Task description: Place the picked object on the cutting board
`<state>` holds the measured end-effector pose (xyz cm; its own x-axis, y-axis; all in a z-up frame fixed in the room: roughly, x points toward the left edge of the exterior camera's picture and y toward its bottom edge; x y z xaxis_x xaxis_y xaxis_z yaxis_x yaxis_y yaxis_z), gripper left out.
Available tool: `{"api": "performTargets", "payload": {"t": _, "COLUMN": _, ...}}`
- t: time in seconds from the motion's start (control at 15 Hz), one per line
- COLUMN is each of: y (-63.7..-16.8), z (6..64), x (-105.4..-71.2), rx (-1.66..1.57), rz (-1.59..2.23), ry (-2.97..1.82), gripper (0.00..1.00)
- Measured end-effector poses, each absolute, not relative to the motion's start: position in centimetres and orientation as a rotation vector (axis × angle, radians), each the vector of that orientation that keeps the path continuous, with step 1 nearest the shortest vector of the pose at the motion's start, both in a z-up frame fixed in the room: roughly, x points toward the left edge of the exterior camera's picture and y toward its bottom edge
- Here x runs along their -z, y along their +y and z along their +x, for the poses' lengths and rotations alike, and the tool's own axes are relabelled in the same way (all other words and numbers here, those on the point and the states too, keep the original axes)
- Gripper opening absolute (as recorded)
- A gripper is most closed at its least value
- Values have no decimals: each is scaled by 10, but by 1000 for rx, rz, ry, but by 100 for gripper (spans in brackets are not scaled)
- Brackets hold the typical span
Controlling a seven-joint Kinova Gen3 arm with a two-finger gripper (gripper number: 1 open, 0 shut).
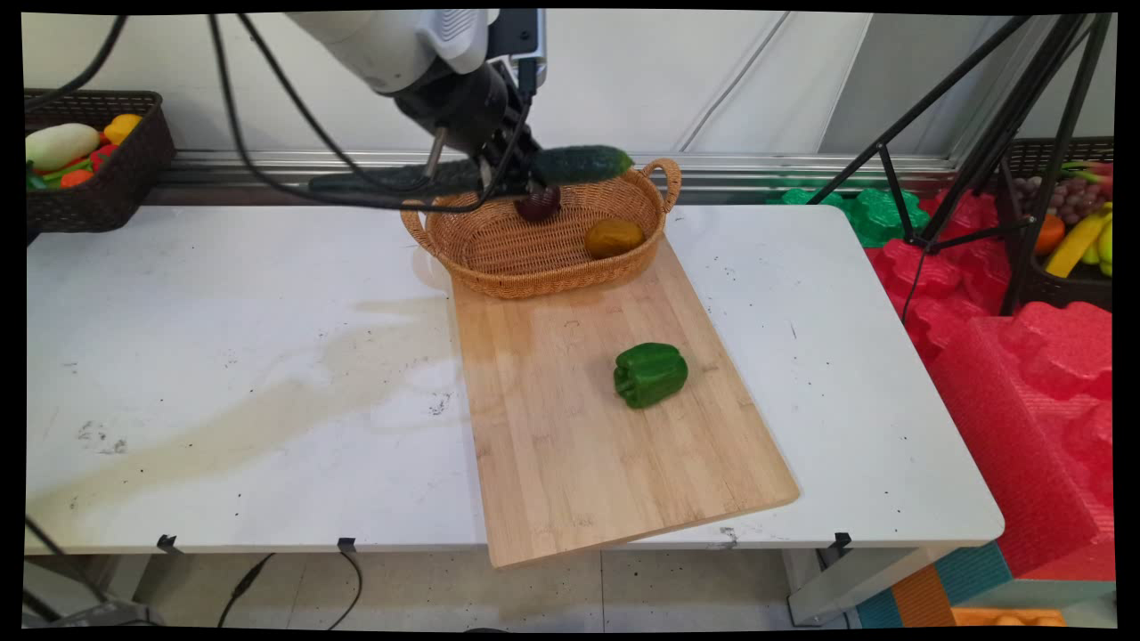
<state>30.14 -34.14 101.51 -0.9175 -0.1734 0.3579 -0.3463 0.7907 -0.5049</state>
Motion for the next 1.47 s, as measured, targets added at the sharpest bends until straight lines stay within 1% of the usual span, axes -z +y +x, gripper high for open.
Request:
{"api": "performTargets", "payload": {"t": 0.4, "y": -300, "z": 300, "x": -1018, "rx": -739, "rz": 432, "ry": -2692, "gripper": 0}}
{"api": "performTargets", "payload": {"t": 0.73, "y": -280, "z": 293, "x": -1012, "rx": -682, "rz": 447, "ry": -2683, "gripper": 0}}
{"api": "performTargets", "payload": {"t": 1.07, "y": -285, "z": 279, "x": -999, "rx": -673, "rz": 463, "ry": -2662, "gripper": 0}}
{"api": "performTargets", "payload": {"t": 1.47, "y": -318, "z": 259, "x": -972, "rx": -673, "rz": 496, "ry": -2642, "gripper": 0}}
